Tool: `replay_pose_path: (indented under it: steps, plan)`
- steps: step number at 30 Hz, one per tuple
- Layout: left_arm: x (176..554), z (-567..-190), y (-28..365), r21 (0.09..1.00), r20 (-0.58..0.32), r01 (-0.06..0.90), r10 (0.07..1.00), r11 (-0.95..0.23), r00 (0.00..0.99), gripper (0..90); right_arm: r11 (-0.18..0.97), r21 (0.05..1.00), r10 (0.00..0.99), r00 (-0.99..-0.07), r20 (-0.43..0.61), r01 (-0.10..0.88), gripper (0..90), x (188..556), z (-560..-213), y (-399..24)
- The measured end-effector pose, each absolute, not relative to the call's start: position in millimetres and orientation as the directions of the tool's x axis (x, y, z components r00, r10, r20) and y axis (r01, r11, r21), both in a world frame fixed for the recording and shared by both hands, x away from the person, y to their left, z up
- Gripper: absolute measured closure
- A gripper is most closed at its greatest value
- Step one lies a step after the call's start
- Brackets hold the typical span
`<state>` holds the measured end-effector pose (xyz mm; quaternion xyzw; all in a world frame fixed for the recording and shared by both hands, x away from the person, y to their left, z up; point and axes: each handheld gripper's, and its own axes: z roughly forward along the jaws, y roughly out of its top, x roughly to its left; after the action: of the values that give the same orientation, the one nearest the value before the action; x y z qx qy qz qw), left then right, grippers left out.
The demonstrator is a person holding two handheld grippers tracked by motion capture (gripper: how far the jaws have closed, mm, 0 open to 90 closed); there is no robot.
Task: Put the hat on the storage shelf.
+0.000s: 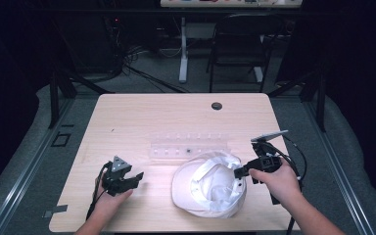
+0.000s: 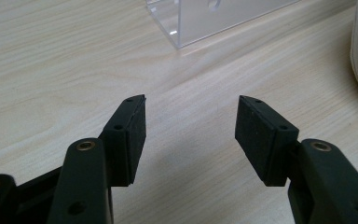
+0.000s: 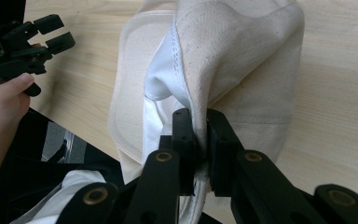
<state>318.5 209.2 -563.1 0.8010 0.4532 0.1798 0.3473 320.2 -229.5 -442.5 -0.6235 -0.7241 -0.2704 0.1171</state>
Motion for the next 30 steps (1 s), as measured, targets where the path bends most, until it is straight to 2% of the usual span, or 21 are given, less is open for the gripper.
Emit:
replay_pose_path:
  steps: [16,30]
  plan:
    - [319,-563,210,0.717,-0.031,0.605,0.851,-0.346,0.524,42.9,0.078,0.189,0.784,-0.177,0.595,0.979,83.5,336,-415,-219]
    - [317,-563,208,0.727,-0.037,0.598,0.850,-0.339,0.526,41.7,0.046,0.217,0.696,-0.188,0.694,0.975,83.6,341,-398,-213]
